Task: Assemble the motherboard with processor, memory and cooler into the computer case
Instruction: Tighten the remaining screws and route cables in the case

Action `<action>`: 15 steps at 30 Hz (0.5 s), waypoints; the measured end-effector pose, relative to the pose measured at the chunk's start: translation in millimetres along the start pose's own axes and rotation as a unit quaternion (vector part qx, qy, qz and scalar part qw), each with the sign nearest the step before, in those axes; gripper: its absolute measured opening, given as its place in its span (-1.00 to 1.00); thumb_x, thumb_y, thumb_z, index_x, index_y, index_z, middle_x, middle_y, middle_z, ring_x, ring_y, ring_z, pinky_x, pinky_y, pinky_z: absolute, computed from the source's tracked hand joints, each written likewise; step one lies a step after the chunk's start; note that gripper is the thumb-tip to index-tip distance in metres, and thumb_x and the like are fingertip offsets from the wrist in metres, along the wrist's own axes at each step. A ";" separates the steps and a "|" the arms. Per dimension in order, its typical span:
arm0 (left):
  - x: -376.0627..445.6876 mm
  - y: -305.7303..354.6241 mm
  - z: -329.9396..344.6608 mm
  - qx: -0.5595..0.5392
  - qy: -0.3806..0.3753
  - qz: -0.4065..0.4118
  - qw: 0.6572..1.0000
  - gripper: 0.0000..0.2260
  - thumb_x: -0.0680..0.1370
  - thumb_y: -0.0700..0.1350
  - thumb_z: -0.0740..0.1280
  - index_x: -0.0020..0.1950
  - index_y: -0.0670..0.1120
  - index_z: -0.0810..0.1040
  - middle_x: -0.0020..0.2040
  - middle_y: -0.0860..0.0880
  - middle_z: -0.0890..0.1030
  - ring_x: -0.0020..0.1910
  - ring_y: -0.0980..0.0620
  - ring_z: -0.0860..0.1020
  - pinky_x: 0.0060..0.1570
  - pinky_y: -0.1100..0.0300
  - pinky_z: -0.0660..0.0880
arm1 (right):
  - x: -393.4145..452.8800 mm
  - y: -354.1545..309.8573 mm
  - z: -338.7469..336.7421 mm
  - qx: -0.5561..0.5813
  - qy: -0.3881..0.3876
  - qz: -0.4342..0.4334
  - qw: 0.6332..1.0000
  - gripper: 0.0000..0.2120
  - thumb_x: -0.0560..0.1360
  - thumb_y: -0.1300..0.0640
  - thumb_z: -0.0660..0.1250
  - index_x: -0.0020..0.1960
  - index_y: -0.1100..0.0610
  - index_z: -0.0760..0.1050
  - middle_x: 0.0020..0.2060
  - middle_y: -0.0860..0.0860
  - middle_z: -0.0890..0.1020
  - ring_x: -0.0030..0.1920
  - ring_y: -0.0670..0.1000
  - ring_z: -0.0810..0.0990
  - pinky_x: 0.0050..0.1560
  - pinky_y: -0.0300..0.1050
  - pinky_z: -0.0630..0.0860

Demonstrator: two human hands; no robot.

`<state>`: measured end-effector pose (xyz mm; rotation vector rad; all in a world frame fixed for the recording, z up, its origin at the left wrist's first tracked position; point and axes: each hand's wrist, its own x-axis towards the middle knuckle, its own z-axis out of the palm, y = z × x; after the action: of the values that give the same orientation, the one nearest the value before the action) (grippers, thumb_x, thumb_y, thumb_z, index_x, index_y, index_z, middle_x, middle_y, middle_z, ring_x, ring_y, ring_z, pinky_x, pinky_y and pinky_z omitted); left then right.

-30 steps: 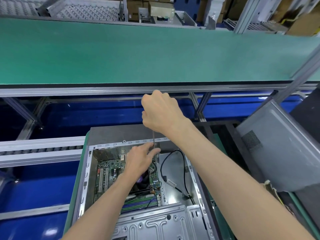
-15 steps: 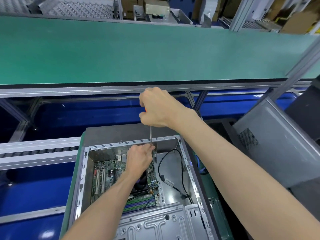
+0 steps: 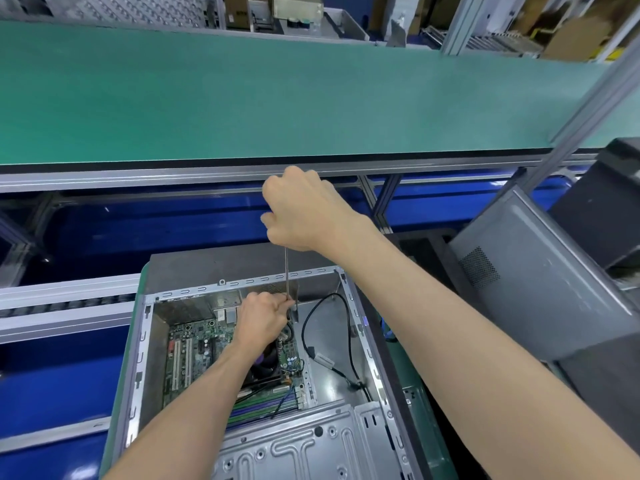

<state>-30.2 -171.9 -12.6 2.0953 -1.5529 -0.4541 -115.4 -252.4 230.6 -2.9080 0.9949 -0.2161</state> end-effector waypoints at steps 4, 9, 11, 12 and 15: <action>1.4 -2.3 -0.4 -0.017 -0.011 -0.011 1.000 -0.78 0.59 -0.02 0.37 -0.16 -0.08 0.73 -0.28 -0.08 0.71 -0.26 -0.14 0.63 -0.16 0.08 0.56 | 1.9 -7.2 0.7 -0.018 0.007 -0.037 0.999 -0.74 0.46 0.15 0.31 -0.27 0.11 0.24 -0.29 0.01 0.32 -0.35 0.05 0.30 -0.39 -0.10 0.20; 2.0 -4.3 1.0 -0.017 -0.030 -0.028 0.999 -0.70 0.60 -0.01 0.35 -0.28 -0.12 0.64 -0.38 -0.12 0.65 -0.33 -0.16 0.55 -0.23 0.07 0.52 | 2.7 -7.7 0.2 0.022 -0.014 -0.031 0.999 -0.84 0.42 0.21 0.31 -0.20 0.15 0.32 -0.26 0.02 0.35 -0.30 0.07 0.37 -0.40 -0.12 0.24; 1.6 -2.4 -0.2 -0.022 -0.039 -0.027 0.999 -0.72 0.60 -0.02 0.35 -0.25 -0.11 0.66 -0.36 -0.11 0.66 -0.30 -0.16 0.57 -0.21 0.08 0.53 | 1.5 -9.2 2.8 -0.026 0.036 -0.014 0.999 -0.62 0.50 0.20 0.30 -0.31 0.09 0.12 -0.33 -0.01 0.22 -0.39 0.00 0.21 -0.43 -0.13 0.07; 1.9 -1.8 -1.0 -0.023 -0.041 -0.027 0.999 -0.73 0.60 -0.02 0.34 -0.23 -0.10 0.67 -0.34 -0.10 0.67 -0.29 -0.16 0.58 -0.21 0.08 0.53 | 2.8 -7.8 4.3 -0.040 0.042 -0.015 0.998 -0.59 0.52 0.19 0.29 -0.32 0.08 0.08 -0.34 -0.02 0.21 -0.40 0.00 0.19 -0.43 -0.12 0.06; 0.6 -1.2 -2.2 -0.018 -0.038 -0.025 0.999 -0.66 0.60 -0.04 0.36 -0.38 -0.07 0.56 -0.41 -0.14 0.61 -0.33 -0.21 0.55 -0.25 0.03 0.54 | 3.8 -4.2 0.3 0.017 -0.007 -0.031 0.999 -0.83 0.43 0.16 0.30 -0.25 0.12 0.31 -0.26 0.04 0.40 -0.32 0.08 0.39 -0.39 -0.10 0.29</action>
<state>-27.9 -171.7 -11.4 2.1161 -1.5249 -0.5816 -109.8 -251.4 231.2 -2.9076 0.8922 -0.2135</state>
